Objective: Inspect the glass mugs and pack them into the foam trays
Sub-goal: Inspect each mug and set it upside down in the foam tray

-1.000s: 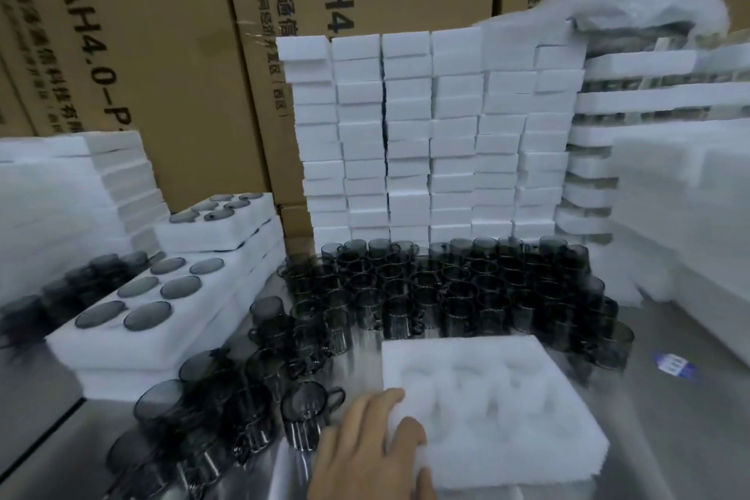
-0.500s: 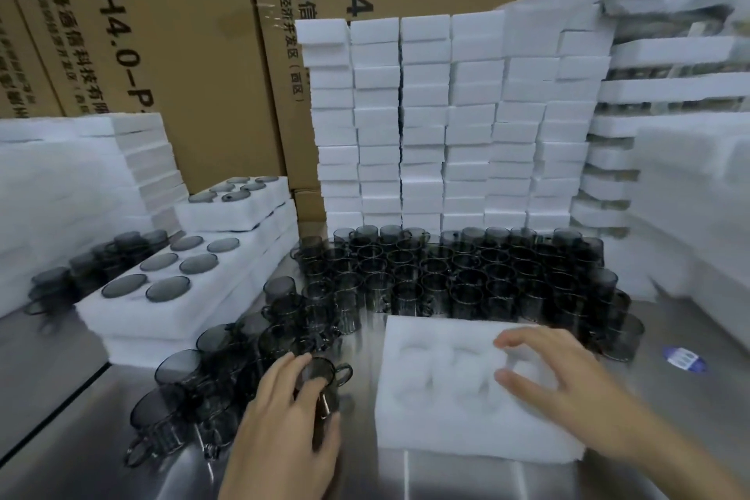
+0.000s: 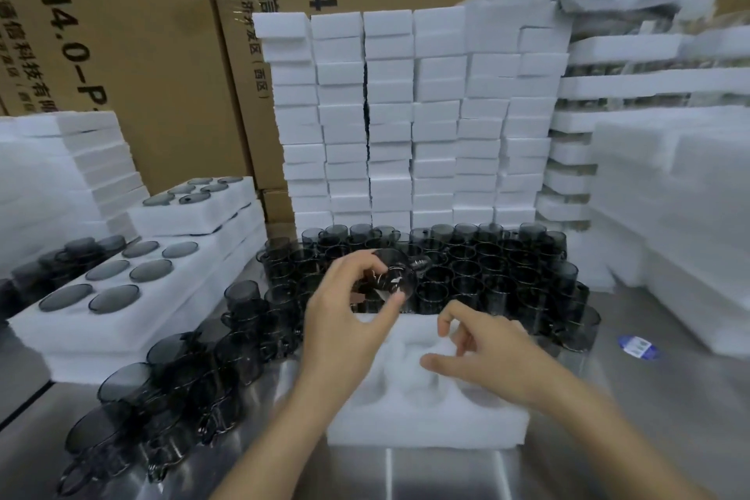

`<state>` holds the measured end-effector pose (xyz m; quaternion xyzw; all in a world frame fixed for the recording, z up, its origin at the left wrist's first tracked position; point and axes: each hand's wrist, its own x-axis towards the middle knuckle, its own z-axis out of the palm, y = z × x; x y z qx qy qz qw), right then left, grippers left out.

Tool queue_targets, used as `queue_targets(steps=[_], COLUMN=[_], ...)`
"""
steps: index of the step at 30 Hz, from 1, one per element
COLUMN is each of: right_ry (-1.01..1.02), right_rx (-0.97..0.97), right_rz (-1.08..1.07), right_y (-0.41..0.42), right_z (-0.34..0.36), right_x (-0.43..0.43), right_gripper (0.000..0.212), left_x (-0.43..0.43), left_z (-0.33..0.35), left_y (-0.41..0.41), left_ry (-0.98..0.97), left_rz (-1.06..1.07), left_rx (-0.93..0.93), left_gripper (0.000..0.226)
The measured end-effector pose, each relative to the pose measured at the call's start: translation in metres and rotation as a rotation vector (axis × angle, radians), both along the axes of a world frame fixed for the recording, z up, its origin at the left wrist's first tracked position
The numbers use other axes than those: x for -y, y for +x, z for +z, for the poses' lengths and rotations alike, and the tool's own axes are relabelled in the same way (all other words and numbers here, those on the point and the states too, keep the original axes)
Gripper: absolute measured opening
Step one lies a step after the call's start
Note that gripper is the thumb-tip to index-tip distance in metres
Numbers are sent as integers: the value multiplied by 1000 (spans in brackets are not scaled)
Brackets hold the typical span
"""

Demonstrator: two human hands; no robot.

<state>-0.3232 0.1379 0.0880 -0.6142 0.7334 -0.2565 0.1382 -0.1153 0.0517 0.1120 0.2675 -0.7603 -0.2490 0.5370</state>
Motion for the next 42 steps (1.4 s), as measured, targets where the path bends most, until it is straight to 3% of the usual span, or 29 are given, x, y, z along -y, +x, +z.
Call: queue_targets(steps=[3, 5, 11, 19, 24, 31, 35, 37, 40, 42], right_ry=[-92, -144, -322, -301, -310, -323, -320, -320, -315, -315], right_rx=[-19, -5, -174, -40, -21, 13, 3, 0, -8, -13], right_rz=[-27, -35, -81, -40, -19, -17, -8, -3, 0, 2], right_y=[2, 0, 5, 2, 0, -1, -2, -3, -3, -3], right_z=[-14, -19, -15, -19, -20, -20, -20, -21, -20, -20], right_x=[-2, -3, -8, -8, -7, -5, -5, -5, -5, -6], right_gripper=[53, 52, 34, 16, 13, 13, 14, 13, 13, 13], left_x=[8, 13, 6, -8, -13, -18, -22, -21, -20, -20], left_z=[-15, -23, -27, -4, 7, 5, 10, 11, 9, 9], left_y=[-12, -8, -2, 4, 14, 10, 6, 6, 7, 6], left_ry=[-103, -207, -379, -512, -477, -253, 225, 466, 691, 817], left_rz=[3, 28, 39, 91, 24, -157, -401, -515, -683, -731], left_rx=[47, 39, -46, -275, -374, -400, -505, -463, -408, -433], left_gripper=[62, 70, 66, 60, 60, 60, 57, 47, 36, 46])
